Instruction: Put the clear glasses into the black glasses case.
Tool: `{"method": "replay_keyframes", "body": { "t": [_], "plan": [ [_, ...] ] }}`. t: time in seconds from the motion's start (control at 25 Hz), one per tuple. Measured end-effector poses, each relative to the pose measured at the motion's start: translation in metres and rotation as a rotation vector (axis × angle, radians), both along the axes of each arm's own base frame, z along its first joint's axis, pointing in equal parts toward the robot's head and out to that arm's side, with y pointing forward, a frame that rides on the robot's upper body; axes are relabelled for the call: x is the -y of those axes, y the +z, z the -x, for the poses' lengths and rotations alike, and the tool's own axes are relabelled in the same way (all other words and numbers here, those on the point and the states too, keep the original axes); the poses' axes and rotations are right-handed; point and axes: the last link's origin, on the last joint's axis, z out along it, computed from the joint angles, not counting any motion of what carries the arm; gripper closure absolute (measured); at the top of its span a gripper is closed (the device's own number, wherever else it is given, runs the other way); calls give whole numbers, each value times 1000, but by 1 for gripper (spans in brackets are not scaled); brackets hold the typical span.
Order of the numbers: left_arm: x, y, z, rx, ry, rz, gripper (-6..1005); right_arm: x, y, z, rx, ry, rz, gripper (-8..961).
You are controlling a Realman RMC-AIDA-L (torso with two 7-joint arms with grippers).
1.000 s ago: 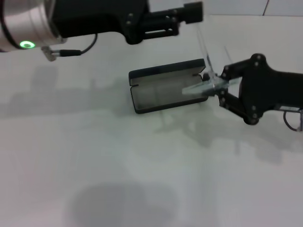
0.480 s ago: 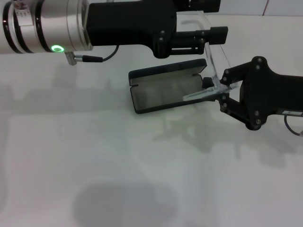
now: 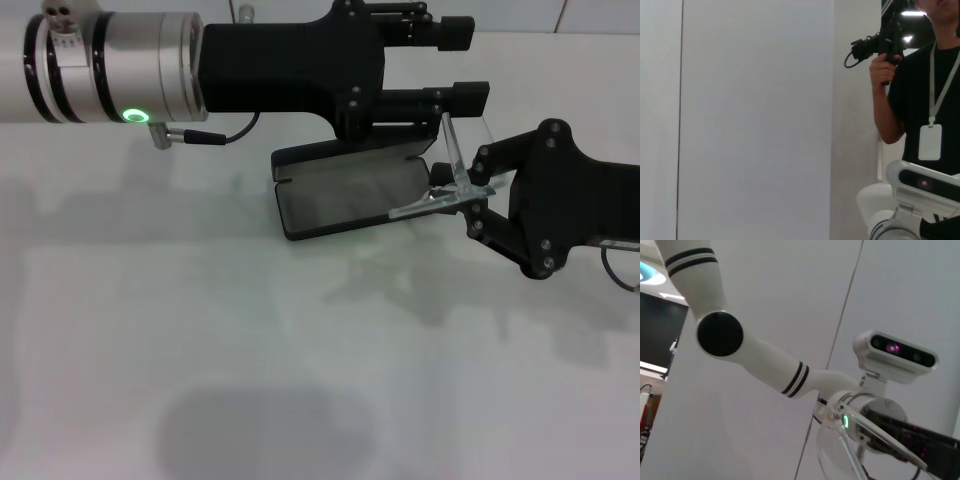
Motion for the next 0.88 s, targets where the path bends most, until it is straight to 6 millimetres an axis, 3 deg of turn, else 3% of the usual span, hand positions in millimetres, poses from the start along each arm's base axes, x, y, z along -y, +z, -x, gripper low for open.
{"method": "replay_keyframes", "body": {
  "t": [0.88],
  "plan": [
    [2,-1,-2,19,5,12,358,5,2,-7,-5,10,-27,842]
  ]
}}
